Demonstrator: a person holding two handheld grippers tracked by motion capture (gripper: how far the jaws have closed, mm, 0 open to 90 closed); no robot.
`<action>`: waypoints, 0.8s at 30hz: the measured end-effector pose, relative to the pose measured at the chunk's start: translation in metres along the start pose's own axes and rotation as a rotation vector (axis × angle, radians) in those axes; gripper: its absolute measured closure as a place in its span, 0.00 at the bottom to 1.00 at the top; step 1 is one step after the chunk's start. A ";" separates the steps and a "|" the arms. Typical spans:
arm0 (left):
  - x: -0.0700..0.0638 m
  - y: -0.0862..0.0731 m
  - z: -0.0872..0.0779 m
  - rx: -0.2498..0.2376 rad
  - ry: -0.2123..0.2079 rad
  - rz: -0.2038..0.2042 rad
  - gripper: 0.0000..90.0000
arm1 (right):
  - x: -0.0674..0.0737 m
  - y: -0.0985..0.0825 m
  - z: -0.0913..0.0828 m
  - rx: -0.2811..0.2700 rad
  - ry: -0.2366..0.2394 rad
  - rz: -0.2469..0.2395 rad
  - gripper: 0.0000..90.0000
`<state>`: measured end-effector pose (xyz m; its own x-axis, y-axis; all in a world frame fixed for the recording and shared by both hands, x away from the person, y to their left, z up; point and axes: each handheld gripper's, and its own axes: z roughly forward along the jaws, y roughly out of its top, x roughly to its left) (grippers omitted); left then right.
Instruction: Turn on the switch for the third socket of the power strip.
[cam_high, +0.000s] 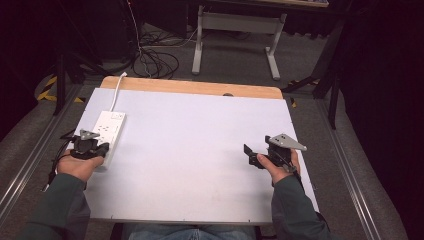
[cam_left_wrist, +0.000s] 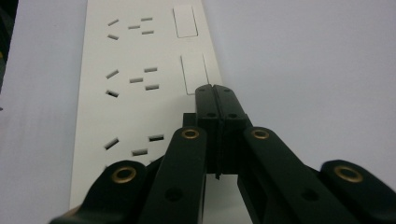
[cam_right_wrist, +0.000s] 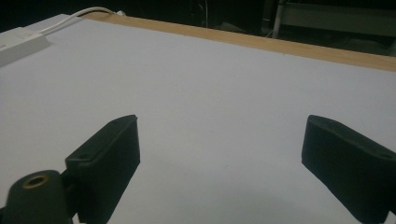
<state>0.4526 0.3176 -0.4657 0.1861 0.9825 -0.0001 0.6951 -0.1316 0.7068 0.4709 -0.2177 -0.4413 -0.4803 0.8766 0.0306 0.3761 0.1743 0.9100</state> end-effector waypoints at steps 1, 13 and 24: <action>0.000 0.000 0.000 -0.001 -0.001 0.000 1.00 | 0.000 0.000 0.000 0.000 0.000 0.000 0.13; 0.000 -0.001 0.000 -0.003 -0.009 0.008 1.00 | 0.001 0.000 0.001 0.003 -0.002 -0.003 0.13; 0.001 -0.001 -0.001 -0.011 -0.026 -0.007 1.00 | 0.002 0.000 0.003 0.007 0.004 -0.003 0.13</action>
<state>0.4514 0.3189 -0.4663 0.1990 0.9797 -0.0231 0.6886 -0.1230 0.7146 0.4722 -0.2150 -0.4419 -0.4846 0.8742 0.0299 0.3805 0.1799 0.9071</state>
